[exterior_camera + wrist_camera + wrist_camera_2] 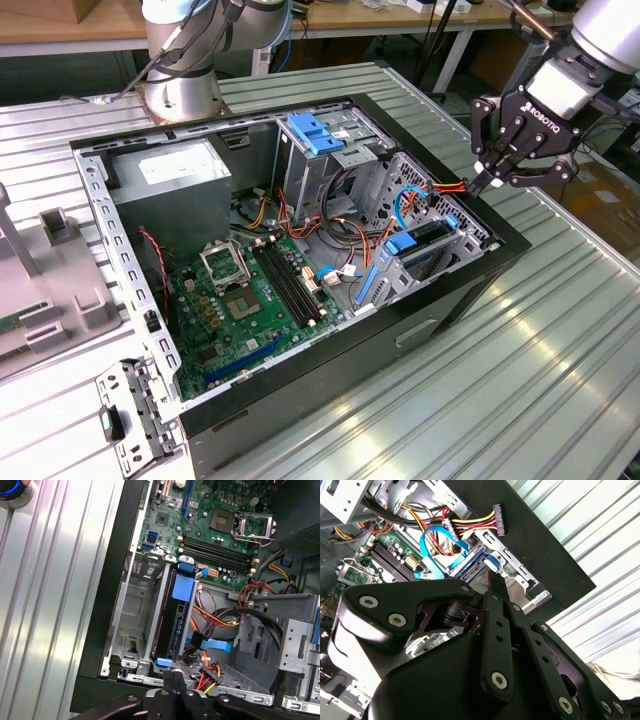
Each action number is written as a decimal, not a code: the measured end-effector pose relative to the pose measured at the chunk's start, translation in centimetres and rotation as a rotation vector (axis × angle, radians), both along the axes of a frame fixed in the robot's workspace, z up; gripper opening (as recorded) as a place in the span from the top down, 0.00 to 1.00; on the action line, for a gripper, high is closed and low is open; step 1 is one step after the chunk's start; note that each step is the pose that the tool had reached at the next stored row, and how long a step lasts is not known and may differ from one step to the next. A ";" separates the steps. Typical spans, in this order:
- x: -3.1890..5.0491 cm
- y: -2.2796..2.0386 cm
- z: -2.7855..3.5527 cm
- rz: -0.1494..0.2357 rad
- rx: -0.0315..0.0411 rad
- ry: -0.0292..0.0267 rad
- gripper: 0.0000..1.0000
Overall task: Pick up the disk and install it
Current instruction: 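Insert the first disk wire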
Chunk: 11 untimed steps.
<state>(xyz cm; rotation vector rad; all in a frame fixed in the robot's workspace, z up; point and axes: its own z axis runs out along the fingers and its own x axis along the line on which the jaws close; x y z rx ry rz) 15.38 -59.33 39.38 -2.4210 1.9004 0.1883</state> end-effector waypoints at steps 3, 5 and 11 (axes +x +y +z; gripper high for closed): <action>0.00 0.00 0.00 0.028 0.0000 0.0000 0.89; 0.00 0.00 0.00 0.051 0.0000 0.0000 0.89; 0.00 0.00 0.00 0.100 0.0000 0.0000 0.89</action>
